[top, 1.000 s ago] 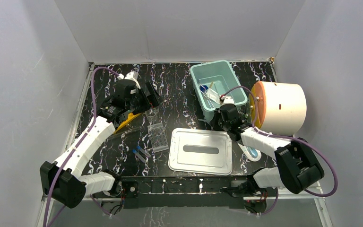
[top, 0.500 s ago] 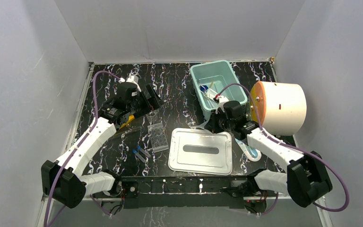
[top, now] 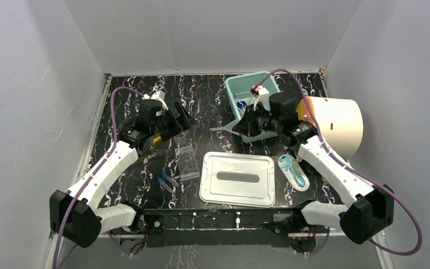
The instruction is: Organize the chemistry lab equipment
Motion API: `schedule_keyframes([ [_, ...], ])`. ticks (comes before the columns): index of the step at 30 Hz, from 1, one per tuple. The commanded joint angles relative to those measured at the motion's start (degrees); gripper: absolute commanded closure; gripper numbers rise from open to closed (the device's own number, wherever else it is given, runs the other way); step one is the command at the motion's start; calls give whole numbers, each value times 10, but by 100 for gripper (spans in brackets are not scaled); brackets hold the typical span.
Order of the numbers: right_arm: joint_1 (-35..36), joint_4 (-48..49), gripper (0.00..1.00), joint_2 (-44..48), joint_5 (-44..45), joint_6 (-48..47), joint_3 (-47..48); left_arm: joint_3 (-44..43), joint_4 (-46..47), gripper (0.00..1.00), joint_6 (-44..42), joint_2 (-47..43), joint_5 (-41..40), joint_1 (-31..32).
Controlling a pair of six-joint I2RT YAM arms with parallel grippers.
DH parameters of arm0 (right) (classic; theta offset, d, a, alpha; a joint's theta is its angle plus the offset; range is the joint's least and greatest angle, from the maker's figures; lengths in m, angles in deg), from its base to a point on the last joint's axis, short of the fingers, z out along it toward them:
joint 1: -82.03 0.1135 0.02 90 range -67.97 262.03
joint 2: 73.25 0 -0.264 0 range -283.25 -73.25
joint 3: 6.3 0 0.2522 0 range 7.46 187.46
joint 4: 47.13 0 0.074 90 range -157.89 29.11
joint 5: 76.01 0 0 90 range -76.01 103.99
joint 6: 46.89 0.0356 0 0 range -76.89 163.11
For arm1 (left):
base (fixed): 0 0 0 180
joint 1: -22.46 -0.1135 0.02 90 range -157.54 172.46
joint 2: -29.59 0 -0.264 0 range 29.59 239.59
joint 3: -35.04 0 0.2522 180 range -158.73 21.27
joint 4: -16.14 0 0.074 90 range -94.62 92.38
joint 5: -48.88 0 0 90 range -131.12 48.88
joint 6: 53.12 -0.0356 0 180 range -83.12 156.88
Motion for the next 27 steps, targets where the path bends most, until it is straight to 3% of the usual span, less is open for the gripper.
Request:
schedule_keyframes([
  [1, -1, -14, 100, -30, 50, 9, 92, 24, 75, 2, 7, -40, 55, -2],
  [5, -1, -19, 100, -68, 134, 0, 167, 42, 111, 2, 17, -60, 57, -3],
  [11, -31, -93, 100, -141, 272, -24, 274, 22, 66, 2, -3, -66, 16, -3],
  [18, -75, -138, 100, -219, 401, -38, 335, 19, 46, 2, -14, -69, -16, -3],
  [27, -85, -162, 100, -376, 483, -51, 404, -19, 13, 2, -28, -27, -34, -3],
])
